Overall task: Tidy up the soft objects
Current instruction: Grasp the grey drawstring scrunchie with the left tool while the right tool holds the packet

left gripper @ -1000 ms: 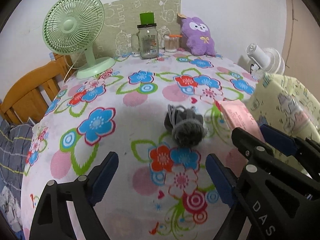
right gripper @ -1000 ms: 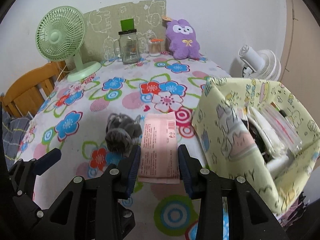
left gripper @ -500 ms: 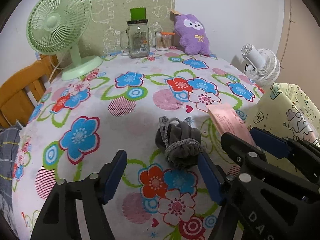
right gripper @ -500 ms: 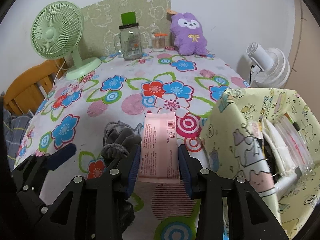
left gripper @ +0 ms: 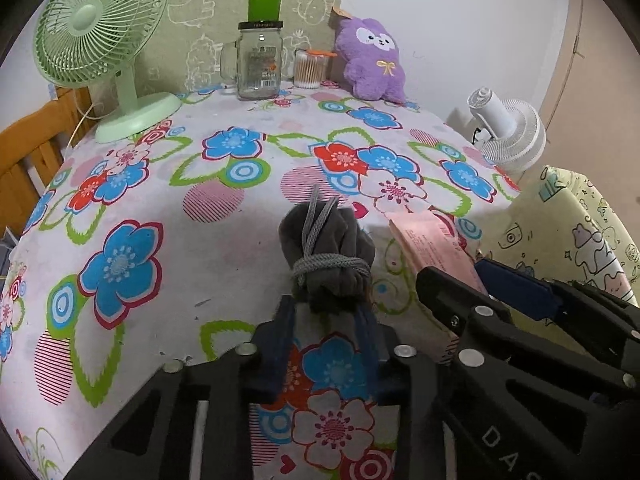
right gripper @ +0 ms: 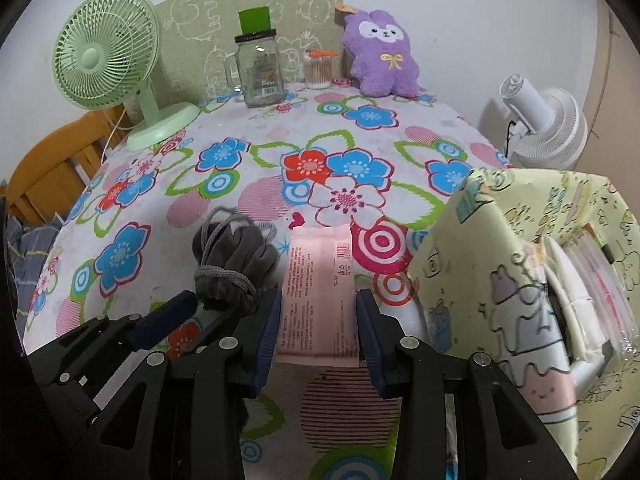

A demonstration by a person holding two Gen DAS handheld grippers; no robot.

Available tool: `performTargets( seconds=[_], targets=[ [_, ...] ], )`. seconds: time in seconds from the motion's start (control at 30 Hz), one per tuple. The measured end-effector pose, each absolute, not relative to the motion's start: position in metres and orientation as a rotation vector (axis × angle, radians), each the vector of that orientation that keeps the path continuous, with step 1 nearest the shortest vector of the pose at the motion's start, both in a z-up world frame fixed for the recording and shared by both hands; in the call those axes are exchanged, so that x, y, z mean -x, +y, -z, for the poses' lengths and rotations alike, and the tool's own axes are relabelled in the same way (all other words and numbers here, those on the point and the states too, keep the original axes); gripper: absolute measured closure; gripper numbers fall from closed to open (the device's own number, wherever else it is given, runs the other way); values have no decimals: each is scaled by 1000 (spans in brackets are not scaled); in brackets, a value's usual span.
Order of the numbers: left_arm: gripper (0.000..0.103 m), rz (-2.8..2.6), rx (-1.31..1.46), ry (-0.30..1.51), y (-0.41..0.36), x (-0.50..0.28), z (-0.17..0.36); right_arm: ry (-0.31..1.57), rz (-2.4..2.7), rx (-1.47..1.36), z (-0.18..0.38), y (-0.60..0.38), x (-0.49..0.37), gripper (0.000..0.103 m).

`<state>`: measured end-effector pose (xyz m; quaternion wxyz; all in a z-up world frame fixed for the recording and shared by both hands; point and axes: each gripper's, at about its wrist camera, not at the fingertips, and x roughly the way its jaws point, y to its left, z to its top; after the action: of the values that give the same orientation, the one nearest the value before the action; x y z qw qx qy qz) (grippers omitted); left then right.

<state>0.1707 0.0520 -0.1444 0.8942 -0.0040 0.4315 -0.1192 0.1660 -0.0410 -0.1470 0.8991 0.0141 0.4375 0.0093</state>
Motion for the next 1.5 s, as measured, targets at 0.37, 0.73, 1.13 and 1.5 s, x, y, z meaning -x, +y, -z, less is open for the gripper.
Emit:
performTargets(
  seconds=[0.37, 0.73, 1.13, 1.5],
  targets=[
    [96, 232, 6, 895, 60, -168, 147, 923, -48, -28, 153, -33, -171, 61],
    [82, 138, -30, 869, 71, -160, 141, 910, -95, -14, 151, -20, -169, 61],
    [45, 182, -19, 861, 60, -173, 131, 880, -61, -34, 138, -32, -173, 61],
    [43, 156, 8, 857, 53, -193, 137, 870, -10, -74, 138, -43, -189, 61]
  ],
)
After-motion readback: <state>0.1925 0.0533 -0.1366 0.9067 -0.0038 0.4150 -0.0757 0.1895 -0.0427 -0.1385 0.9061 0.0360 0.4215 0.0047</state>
